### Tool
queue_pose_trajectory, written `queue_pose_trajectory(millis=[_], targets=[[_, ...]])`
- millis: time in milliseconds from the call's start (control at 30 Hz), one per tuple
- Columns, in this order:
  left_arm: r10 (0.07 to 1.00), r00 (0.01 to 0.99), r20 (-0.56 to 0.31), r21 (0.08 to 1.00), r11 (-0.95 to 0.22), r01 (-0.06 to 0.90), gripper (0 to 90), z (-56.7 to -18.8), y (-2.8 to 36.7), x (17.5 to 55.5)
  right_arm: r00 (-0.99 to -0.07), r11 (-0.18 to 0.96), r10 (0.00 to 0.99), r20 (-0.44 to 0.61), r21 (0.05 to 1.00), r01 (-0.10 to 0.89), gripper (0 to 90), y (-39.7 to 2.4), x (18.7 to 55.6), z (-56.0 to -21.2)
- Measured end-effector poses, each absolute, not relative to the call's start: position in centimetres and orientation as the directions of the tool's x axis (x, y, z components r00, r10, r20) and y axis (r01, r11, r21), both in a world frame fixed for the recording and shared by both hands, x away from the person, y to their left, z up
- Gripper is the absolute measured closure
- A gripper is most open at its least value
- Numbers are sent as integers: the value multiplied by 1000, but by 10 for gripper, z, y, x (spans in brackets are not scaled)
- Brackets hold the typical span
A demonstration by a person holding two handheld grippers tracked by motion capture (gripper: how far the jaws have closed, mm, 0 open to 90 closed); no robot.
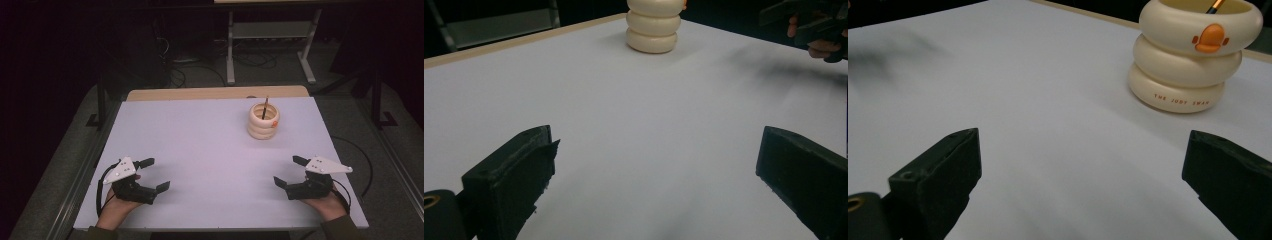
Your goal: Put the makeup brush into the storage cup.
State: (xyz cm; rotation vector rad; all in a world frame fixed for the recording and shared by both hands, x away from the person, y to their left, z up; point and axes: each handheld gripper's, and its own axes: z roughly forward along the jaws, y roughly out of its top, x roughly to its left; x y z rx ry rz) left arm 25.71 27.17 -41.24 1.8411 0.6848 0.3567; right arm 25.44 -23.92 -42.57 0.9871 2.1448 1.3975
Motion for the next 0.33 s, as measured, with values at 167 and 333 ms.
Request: queue_pose_trajectory(millis=[167, 333], targets=[[609, 789, -80, 926, -247, 284, 19, -412, 272, 257, -671, 250, 740, 52, 904, 346, 19, -240, 255, -426], [609, 790, -75, 926, -252, 282, 19, -412, 272, 257, -673, 253, 738, 51, 903, 346, 19, -239, 254, -426]])
